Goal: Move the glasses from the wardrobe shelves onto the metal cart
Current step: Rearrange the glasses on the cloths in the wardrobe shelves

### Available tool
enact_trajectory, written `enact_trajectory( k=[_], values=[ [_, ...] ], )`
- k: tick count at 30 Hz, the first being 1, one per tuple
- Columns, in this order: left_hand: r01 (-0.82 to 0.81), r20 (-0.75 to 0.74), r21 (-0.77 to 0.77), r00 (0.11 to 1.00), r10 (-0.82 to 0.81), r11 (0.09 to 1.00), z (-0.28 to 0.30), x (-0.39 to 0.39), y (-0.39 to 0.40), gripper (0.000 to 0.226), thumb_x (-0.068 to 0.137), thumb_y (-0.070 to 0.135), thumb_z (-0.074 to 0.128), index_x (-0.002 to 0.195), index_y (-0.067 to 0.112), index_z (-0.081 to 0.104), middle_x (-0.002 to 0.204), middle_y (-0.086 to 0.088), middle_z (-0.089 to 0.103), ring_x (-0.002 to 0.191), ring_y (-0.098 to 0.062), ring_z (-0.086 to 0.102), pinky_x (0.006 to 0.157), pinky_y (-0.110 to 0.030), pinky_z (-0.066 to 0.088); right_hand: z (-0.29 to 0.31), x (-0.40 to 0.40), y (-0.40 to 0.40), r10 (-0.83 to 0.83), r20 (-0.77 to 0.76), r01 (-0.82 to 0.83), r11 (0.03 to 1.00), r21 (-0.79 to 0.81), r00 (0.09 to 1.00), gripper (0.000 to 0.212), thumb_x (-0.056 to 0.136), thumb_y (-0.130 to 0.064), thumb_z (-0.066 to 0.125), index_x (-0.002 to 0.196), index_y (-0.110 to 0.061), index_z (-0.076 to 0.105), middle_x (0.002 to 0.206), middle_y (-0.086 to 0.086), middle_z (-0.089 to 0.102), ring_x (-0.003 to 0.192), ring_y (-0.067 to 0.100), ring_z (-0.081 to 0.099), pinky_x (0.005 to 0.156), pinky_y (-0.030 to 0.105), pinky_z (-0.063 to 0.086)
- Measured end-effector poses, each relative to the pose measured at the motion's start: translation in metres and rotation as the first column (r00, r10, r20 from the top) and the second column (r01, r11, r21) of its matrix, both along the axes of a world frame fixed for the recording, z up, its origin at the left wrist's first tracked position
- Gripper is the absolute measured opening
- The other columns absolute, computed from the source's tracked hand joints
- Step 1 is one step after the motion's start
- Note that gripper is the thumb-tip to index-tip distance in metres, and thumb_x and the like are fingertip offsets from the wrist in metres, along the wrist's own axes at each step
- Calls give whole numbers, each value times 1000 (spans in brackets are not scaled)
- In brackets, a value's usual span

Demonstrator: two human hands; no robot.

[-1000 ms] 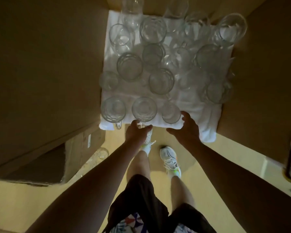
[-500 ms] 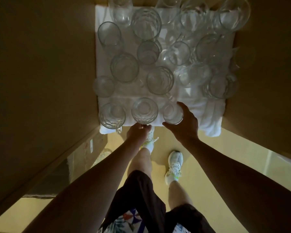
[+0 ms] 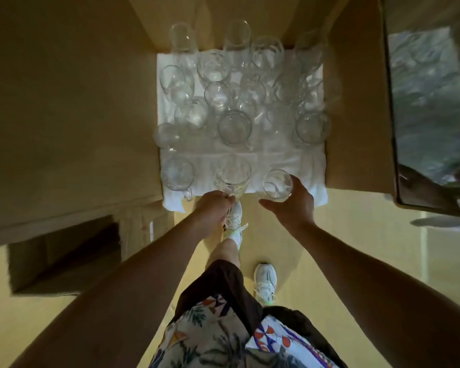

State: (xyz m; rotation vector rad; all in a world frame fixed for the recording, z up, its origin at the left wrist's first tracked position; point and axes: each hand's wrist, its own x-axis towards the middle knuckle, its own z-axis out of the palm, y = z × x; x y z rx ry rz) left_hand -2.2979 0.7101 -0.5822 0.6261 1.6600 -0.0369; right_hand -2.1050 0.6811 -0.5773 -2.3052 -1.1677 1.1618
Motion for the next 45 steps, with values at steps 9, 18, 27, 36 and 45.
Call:
enact_trajectory(
  k=[9,18,27,36,45],
  values=[
    [-188,143,109,975,172,976,108,9,-47,15,102,14,57,87,17,56,64,-1,39,52,-13,36,53,-27,38,92,19,-37,73,-2,-72,983,167,997,86,59,-38,96,133,-19,58,121,1,69,112,22,64,83,26,48],
    [-340,182,359,939,292,869,244,10,-95,12,100,22,59,92,15,63,73,-9,56,67,-23,58,70,-33,58,211,30,-65,198,-21,-169,883,437,980,79,60,-54,89,126,-23,60,114,-3,70,106,20,65,83,32,51],
    [-371,244,565,928,281,737,359,4,-143,17,95,24,56,81,14,53,80,-13,56,68,-25,59,71,-34,56,328,27,-110,253,-138,-89,715,693,958,42,68,-40,90,98,-37,61,95,-19,70,89,-3,66,71,17,49],
    [-309,304,660,943,132,685,432,9,-172,32,103,35,45,77,17,51,83,-13,55,71,-26,57,74,-36,55,396,29,-155,170,-108,-11,580,814,980,55,63,-58,86,106,-32,65,105,-9,68,100,12,64,83,33,56],
    [-235,339,711,940,-30,662,477,18,-208,34,102,35,49,74,17,50,77,-15,58,64,-25,56,67,-35,55,436,33,-219,21,-178,134,575,808,984,78,76,-47,85,139,-21,48,127,-5,58,118,14,55,101,36,47]
  ],
)
